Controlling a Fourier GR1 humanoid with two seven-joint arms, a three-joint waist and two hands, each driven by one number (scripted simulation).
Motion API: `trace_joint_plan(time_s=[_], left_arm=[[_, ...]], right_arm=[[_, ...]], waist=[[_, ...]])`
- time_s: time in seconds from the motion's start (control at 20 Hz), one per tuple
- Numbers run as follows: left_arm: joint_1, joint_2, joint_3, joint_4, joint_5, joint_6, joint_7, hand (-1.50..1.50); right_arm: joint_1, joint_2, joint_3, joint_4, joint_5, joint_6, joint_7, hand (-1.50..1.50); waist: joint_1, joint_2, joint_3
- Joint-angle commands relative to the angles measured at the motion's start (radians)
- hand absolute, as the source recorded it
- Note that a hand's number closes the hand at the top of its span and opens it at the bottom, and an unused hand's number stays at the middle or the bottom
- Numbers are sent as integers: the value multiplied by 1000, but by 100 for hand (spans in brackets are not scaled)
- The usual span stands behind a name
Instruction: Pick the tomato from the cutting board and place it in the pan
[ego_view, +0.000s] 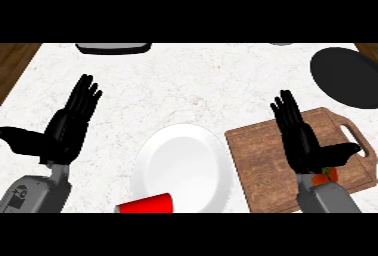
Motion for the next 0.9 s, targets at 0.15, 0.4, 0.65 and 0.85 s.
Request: trace_joint_plan(time_s=[0.15, 0.4, 0.65, 0.85], left_arm=[[-33, 46, 2, 12, -61, 13, 4, 0], [-13, 59, 16, 57, -82, 41, 18, 0], [-13, 42, 14, 79, -99, 51, -11, 0], [-41, 44, 4, 46, -105, 61, 34, 0]], right_arm=[[-119, -147, 217, -30, -10, 503, 61, 150], [-160, -399, 174, -51, 73, 828, -191, -150], [-208, -575, -35, 86, 134, 962, -512, -150], [-267, -704, -67, 166, 210, 1058, -619, -150]], waist=[[79, 30, -20], [17, 28, -17], [-1, 35, -17], [34, 37, -16]])
